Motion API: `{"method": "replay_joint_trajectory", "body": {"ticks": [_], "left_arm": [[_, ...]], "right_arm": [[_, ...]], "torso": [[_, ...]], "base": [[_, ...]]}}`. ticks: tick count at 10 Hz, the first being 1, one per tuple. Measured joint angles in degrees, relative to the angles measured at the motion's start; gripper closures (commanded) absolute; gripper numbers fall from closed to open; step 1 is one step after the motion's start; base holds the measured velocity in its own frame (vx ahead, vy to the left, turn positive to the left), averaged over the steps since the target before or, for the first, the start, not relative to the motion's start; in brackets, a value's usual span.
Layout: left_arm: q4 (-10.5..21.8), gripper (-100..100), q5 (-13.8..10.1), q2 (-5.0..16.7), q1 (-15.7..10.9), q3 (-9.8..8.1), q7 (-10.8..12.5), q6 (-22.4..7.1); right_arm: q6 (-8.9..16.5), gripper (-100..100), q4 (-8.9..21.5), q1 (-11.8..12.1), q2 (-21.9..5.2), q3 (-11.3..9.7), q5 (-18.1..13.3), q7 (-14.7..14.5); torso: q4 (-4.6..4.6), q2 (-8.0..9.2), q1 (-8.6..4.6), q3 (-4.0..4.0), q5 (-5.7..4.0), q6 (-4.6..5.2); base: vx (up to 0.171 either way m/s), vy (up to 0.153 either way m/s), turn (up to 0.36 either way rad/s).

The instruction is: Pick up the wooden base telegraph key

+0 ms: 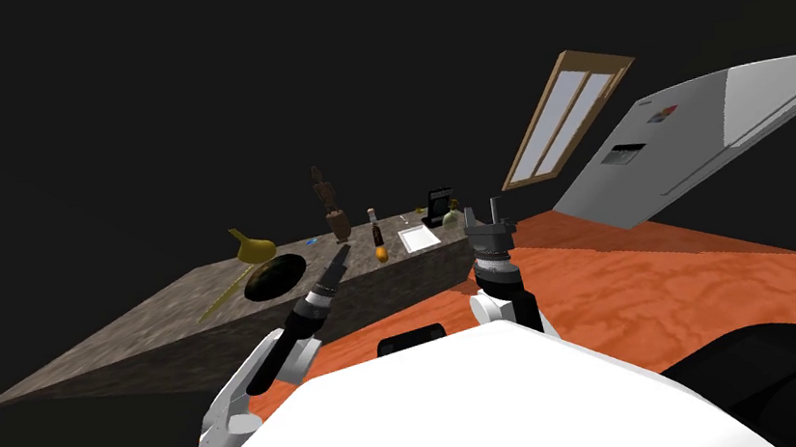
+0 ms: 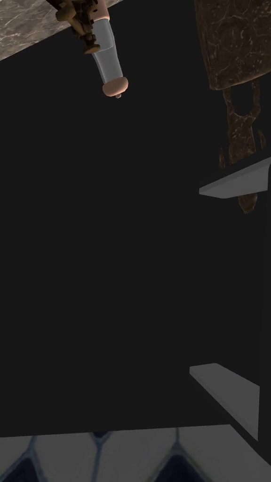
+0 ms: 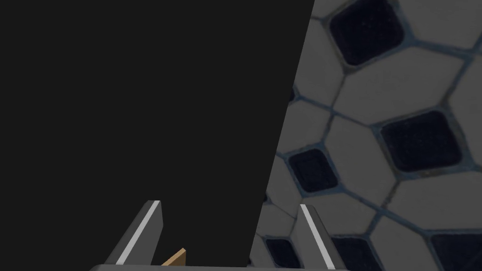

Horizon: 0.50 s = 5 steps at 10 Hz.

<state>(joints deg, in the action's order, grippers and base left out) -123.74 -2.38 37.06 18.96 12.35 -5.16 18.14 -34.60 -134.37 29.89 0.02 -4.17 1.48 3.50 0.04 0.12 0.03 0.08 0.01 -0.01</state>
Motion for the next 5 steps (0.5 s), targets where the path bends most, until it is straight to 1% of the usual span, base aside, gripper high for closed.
{"method": "replay_joint_trajectory", "body": {"ticks": [1,2,3,4,5], "left_arm": [[1.46,-100,-0.05,1.06,-0.29,1.31,-0.32,-0.89],[2.02,-100,-0.42,2.66,-0.47,1.53,-0.28,-1.67],[2.02,-100,-0.68,4.01,-0.55,1.37,-0.03,-2.08],[2.96,-100,-1.17,5.69,-0.84,1.83,0.15,-3.04],[3.08,-100,-1.43,7.31,-0.57,2.03,0.19,-3.88]], "right_arm": [[0.00,0,0.00,0.00,0.00,0.00,0.00,0.00],[0.00,0,0.00,0.00,0.00,0.00,0.00,0.00],[0.00,0,0.00,0.00,0.00,0.00,0.00,0.00],[0.00,0,0.00,0.00,0.00,0.00,0.00,0.00],[0.00,0,0.00,0.00,0.00,0.00,0.00,0.00]], "torso": [[-0.01,0.01,-0.04,0.00,0.00,0.02],[0.00,-0.01,-0.02,-0.01,-0.01,0.00],[-0.01,-0.07,0.00,-0.04,0.00,-0.01],[-0.02,-0.07,-0.03,-0.05,0.00,0.03],[-0.02,-0.07,-0.03,-0.04,-0.01,-0.01]], "base": [[-0.033,-0.007,-0.068],[-0.012,-0.001,-0.005],[-0.020,-0.012,-0.141],[-0.020,-0.009,-0.078],[-0.023,-0.015,-0.133]]}}
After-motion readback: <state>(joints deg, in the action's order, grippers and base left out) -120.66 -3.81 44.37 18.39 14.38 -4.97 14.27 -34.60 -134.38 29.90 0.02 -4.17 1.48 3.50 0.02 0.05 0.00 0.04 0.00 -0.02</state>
